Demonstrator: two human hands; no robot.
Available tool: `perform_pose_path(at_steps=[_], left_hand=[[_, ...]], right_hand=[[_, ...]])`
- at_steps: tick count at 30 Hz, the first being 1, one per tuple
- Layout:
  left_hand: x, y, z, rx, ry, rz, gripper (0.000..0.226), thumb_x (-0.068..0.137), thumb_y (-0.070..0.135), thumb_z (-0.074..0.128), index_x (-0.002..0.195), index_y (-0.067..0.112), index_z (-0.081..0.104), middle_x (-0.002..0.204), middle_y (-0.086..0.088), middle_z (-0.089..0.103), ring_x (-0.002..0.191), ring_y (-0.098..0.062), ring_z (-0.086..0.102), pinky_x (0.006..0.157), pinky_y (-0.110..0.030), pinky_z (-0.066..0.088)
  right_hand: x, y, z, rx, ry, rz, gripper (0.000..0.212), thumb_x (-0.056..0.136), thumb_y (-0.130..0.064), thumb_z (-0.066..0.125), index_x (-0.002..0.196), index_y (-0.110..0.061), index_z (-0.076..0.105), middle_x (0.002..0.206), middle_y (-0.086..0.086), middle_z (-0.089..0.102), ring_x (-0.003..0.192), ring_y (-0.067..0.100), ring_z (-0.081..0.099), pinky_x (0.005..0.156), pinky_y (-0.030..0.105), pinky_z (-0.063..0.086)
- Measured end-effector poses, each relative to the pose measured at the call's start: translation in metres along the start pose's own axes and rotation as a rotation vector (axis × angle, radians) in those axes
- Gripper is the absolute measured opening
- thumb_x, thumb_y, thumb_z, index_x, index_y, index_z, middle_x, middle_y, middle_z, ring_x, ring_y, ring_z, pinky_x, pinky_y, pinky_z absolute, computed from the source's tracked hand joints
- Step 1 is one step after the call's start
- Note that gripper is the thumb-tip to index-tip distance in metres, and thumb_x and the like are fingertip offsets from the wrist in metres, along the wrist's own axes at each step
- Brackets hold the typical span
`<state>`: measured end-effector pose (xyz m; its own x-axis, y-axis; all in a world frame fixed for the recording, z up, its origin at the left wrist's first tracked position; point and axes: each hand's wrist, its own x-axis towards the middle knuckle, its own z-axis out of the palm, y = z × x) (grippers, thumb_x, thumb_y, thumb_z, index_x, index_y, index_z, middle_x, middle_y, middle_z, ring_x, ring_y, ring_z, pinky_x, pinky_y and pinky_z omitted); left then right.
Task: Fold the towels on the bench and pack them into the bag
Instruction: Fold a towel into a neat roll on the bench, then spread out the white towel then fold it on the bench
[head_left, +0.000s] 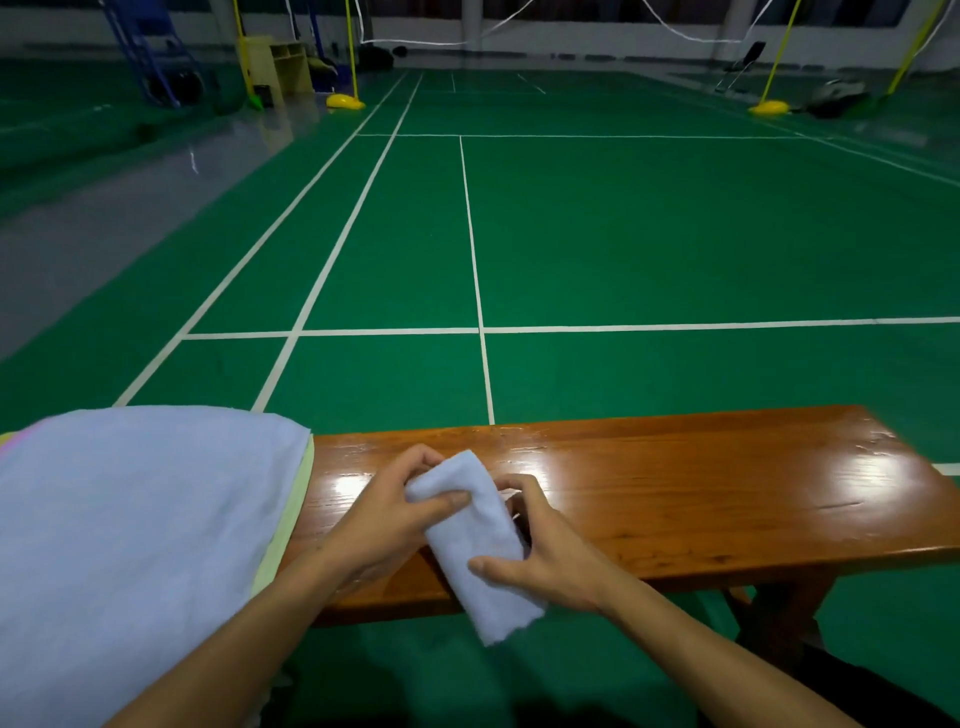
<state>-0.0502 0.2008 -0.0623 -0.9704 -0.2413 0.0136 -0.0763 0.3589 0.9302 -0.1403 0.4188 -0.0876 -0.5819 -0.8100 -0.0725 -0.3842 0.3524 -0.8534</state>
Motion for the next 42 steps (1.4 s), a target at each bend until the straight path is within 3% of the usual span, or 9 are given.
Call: perform_pose_path(at_steps=[7, 12, 15, 20, 26, 31, 36, 39, 42], left_hand=[[-0.007, 0.034, 0.027, -0.055, 0.166, -0.030, 0.024, 0.088, 0.029, 0.085, 0.104, 0.020, 0.071, 0.102, 0.007, 0.075, 0.093, -0.005, 0.070, 0.077, -0.023, 0.057], [0.012, 0.060, 0.071, -0.117, 0.153, -0.148, 0.034, 0.091, 0.028, 0.083, 0.116, 0.017, 0.063, 0.093, 0.004, 0.078, 0.085, -0.011, 0.075, 0.077, -0.051, 0.064], [0.032, 0.080, 0.111, -0.129, 0.127, -0.139, 0.034, 0.093, 0.021, 0.081, 0.120, 0.011, 0.061, 0.095, -0.007, 0.076, 0.076, -0.011, 0.075, 0.071, -0.047, 0.064], [0.082, 0.102, 0.196, -0.082, -0.021, -0.100, 0.034, 0.092, 0.016, 0.081, 0.118, 0.022, 0.060, 0.114, -0.014, 0.073, 0.100, -0.029, 0.073, 0.080, -0.048, 0.065], [0.153, 0.131, 0.305, -0.060, -0.149, -0.045, 0.039, 0.089, 0.013, 0.084, 0.120, 0.016, 0.060, 0.112, -0.014, 0.073, 0.093, -0.023, 0.072, 0.064, -0.024, 0.059], [0.217, 0.158, 0.395, -0.044, -0.174, 0.027, 0.043, 0.088, 0.017, 0.085, 0.120, 0.020, 0.058, 0.109, -0.014, 0.071, 0.096, -0.030, 0.071, 0.074, -0.036, 0.060], [0.249, 0.150, 0.474, 0.455, -0.220, 0.327, 0.070, 0.086, 0.051, 0.076, 0.148, 0.029, 0.051, 0.151, -0.009, 0.052, 0.136, -0.030, 0.050, 0.111, -0.043, 0.044], [0.250, 0.122, 0.507, 0.746, -0.364, 0.420, 0.070, 0.096, 0.066, 0.056, 0.156, 0.033, 0.045, 0.168, -0.006, 0.034, 0.151, -0.033, 0.034, 0.116, -0.053, 0.039], [0.257, 0.115, 0.513, 0.788, -0.393, 0.438, 0.069, 0.097, 0.071, 0.052, 0.156, 0.037, 0.042, 0.170, -0.001, 0.030, 0.151, -0.032, 0.033, 0.115, -0.059, 0.040]], right_hand=[[-0.033, 0.002, -0.031, 0.025, 0.141, -0.137, 0.078, 0.087, -0.029, 0.079, 0.146, -0.048, 0.032, 0.130, -0.011, 0.044, 0.102, 0.005, 0.057, 0.086, 0.031, 0.056], [-0.062, 0.028, -0.087, -0.083, 0.190, -0.139, 0.051, 0.089, -0.029, 0.067, 0.133, -0.045, 0.047, 0.132, -0.006, 0.042, 0.126, 0.000, 0.045, 0.102, 0.035, 0.051], [-0.085, 0.050, -0.123, -0.135, 0.264, -0.116, 0.037, 0.098, -0.022, 0.066, 0.127, -0.041, 0.056, 0.124, -0.011, 0.039, 0.119, -0.011, 0.043, 0.100, 0.032, 0.047], [-0.128, 0.099, -0.178, -0.174, 0.386, -0.070, 0.032, 0.098, -0.025, 0.064, 0.122, -0.046, 0.057, 0.121, -0.006, 0.043, 0.120, 0.004, 0.048, 0.097, 0.031, 0.042], [-0.171, 0.162, -0.245, -0.172, 0.539, 0.068, 0.026, 0.101, -0.019, 0.063, 0.115, -0.040, 0.063, 0.122, -0.005, 0.047, 0.120, -0.002, 0.045, 0.098, 0.026, 0.039], [-0.187, 0.207, -0.316, -0.172, 0.712, 0.163, 0.026, 0.095, -0.016, 0.065, 0.114, -0.034, 0.067, 0.123, 0.002, 0.052, 0.118, 0.009, 0.047, 0.096, 0.021, 0.040], [-0.184, 0.264, -0.366, -0.304, 0.683, 0.423, 0.031, 0.098, -0.033, 0.059, 0.129, -0.027, 0.065, 0.132, 0.007, 0.044, 0.125, 0.023, 0.049, 0.112, 0.040, 0.041], [-0.182, 0.289, -0.358, -0.506, 0.712, 0.575, 0.042, 0.103, -0.044, 0.050, 0.140, -0.026, 0.057, 0.137, 0.012, 0.050, 0.127, 0.034, 0.051, 0.106, 0.048, 0.044], [-0.181, 0.294, -0.344, -0.588, 0.800, 0.570, 0.042, 0.105, -0.045, 0.046, 0.142, -0.024, 0.054, 0.137, 0.012, 0.054, 0.124, 0.034, 0.049, 0.102, 0.048, 0.042]])
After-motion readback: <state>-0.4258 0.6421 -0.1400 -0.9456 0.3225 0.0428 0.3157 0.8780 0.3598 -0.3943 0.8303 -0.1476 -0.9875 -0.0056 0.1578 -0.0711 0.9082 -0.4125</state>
